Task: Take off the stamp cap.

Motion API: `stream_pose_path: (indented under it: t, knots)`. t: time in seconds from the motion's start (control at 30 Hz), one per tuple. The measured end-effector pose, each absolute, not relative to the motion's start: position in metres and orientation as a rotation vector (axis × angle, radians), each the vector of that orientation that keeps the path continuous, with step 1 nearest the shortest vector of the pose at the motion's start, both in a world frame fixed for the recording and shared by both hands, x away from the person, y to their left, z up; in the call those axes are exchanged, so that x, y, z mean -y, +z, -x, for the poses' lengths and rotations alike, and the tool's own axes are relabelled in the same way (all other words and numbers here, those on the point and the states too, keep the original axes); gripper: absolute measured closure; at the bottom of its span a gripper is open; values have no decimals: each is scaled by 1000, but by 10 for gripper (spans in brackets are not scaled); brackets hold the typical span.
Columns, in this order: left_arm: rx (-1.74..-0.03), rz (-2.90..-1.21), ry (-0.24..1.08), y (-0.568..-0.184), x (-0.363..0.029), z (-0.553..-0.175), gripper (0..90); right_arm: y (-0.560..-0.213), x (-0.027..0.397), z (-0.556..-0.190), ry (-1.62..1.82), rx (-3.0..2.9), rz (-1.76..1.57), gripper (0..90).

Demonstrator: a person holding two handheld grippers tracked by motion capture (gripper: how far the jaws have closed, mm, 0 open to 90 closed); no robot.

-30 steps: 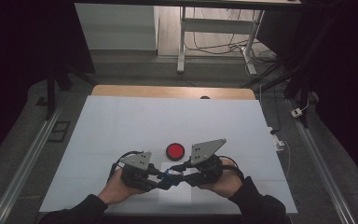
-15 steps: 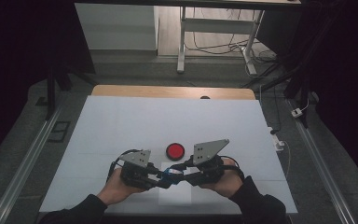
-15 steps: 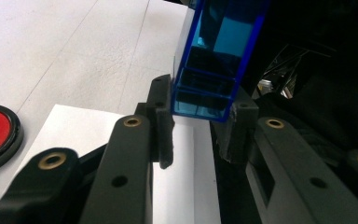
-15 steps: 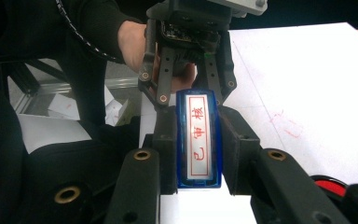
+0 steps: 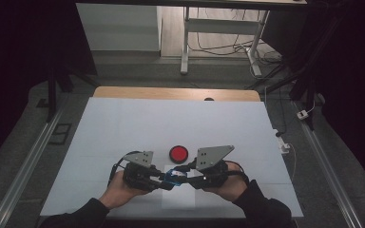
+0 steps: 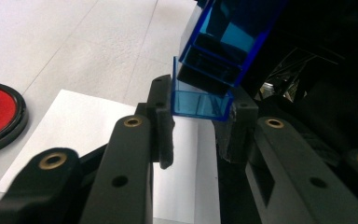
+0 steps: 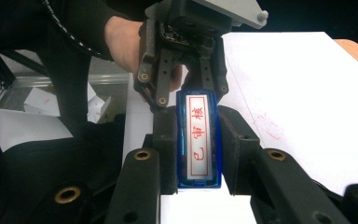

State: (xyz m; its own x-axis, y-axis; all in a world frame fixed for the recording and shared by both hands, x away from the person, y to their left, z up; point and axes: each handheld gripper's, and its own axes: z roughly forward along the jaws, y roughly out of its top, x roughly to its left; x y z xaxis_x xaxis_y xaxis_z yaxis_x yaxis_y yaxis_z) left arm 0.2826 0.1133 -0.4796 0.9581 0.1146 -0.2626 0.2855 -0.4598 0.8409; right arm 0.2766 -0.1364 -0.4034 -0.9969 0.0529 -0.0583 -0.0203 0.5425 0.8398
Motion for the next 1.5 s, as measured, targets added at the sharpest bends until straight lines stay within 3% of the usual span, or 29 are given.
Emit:
stream_pose_path:
  t: [0.43, 1.5]
  knots:
    - [-360, -2153, -97, -478, -116, -277, 690, -404, 140, -283, 1482, -2677, -141, 701]
    - [-580, -2186, 88, -467, -161, -244, 688, -412, 145, -293, 1416, -2676, -291, 700]
